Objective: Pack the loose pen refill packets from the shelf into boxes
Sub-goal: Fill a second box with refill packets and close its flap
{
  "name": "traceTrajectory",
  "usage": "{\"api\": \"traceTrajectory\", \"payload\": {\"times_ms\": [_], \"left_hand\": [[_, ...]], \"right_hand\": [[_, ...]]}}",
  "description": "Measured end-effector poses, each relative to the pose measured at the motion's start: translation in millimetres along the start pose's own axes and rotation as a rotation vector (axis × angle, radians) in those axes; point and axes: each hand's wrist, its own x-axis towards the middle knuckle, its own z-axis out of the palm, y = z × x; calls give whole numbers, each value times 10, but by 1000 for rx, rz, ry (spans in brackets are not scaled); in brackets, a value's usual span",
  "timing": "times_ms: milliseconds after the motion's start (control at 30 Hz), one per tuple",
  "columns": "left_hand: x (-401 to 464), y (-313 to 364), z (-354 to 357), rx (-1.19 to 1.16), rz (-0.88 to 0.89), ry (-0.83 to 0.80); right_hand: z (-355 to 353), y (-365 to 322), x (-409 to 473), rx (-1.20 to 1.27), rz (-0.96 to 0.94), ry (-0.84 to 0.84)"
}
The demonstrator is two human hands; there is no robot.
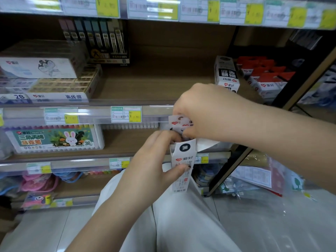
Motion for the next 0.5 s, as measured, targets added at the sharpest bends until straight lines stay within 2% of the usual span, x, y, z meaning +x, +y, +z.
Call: {"api": "traceTrajectory", "payload": {"times_ms": [100,300,400,500], "left_hand": [[-3,30,12,-55,-49,22],[77,61,101,-302,-210,41],[152,116,116,-292,-224,-35],[175,120,112,-286,-226,-44]], "right_hand": [[-57,45,-16,63,-9,25],[-38,81,5,99,-50,-63],[-28,43,42,18,-43,-39],[1,14,69,-23,-44,-24]]}}
